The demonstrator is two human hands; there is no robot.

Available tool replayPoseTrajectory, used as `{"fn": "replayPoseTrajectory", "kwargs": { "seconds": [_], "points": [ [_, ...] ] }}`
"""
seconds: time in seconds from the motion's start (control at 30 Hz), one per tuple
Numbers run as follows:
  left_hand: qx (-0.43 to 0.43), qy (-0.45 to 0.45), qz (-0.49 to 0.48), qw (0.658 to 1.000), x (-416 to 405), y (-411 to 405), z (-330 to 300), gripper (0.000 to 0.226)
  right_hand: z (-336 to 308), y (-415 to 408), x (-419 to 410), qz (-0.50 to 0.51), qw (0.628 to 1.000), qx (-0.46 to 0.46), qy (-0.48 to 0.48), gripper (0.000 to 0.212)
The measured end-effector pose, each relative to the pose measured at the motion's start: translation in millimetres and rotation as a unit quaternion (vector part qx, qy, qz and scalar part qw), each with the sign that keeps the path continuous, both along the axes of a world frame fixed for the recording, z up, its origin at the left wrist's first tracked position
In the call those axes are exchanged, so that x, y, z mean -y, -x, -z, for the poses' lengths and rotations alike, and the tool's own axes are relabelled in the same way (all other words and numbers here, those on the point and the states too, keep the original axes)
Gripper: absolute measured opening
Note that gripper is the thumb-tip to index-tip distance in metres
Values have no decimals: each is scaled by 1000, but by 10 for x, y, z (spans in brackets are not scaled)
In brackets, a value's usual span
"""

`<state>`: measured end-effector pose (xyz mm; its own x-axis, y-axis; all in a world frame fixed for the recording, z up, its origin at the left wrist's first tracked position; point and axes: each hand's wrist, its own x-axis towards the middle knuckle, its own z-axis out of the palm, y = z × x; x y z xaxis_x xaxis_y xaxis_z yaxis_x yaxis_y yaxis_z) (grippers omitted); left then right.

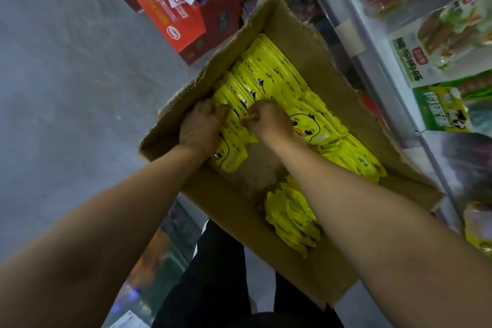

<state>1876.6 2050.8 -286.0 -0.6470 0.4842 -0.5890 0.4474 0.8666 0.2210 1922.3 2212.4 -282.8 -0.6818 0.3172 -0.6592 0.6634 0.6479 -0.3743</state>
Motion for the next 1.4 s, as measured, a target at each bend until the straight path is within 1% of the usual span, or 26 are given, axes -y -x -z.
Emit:
{"fn": "replayPoseTrajectory", "kwargs": {
  "seconds": [0.1,0.23,0.37,0.47,0.53,0.6,0.67,0.73,0.83,0.9,1.0,1.07,1.13,1.2,1.27,1.3,1.33,1.4],
  "points": [
    [-13,18,29,999,-47,29,26,50,45,13,19,-4,1000,9,-19,23],
    [3,39,66,997,-22,59,11,37,3,-84,-19,18,1000,-23,7,12],
    [30,30,87,995,-2,45,-47,38,-140,-298,-136,62,995,-51,52,8],
    [61,40,82,994,-20,52,-146,37,-278,-495,-229,82,991,-61,81,10],
    [74,65,77,992,-29,40,-212,39,-353,-621,-299,103,988,-68,89,10],
    [80,97,107,986,-29,22,-264,37,-419,-736,-376,121,986,-69,95,14],
    [58,118,137,982,-35,-23,-325,28,-484,-850,-474,133,983,-75,101,26],
    [37,127,143,981,-51,-91,-406,24,-582,-966,-570,138,982,-82,99,33],
    [42,100,126,986,-148,-210,-622,19,-771,-1176,-721,160,978,-105,84,34],
    [76,44,84,993,-260,-338,-795,21,-936,-1363,-836,180,972,-131,68,31],
    [122,-68,28,990,-505,-669,-1148,20,-1242,-1750,-1051,208,954,-203,75,26],
    [137,-123,27,983,-705,-988,-1439,17,-1517,-2097,-1213,223,944,-236,64,26],
    [146,-159,53,975,-906,-1364,-1688,30,-1820,-2522,-1355,249,929,-267,61,24],
    [146,-169,55,973,-1115,-1773,-1918,42,-2138,-2994,-1482,283,905,-305,85,17],
    [125,-183,54,974,-1324,-2215,-2144,39,-2489,-3474,-1572,321,882,-330,104,13],
    [120,-202,61,970,-1445,-2449,-2271,36,-2671,-3734,-1617,345,864,-347,118,12],
    [121,-221,64,966,-1569,-2685,-2426,34,-2861,-3989,-1657,373,838,-370,145,12],
    [128,-250,70,957,-1815,-3154,-2754,38,-3239,-4502,-1725,427,775,-400,238,10]
  ]
}}
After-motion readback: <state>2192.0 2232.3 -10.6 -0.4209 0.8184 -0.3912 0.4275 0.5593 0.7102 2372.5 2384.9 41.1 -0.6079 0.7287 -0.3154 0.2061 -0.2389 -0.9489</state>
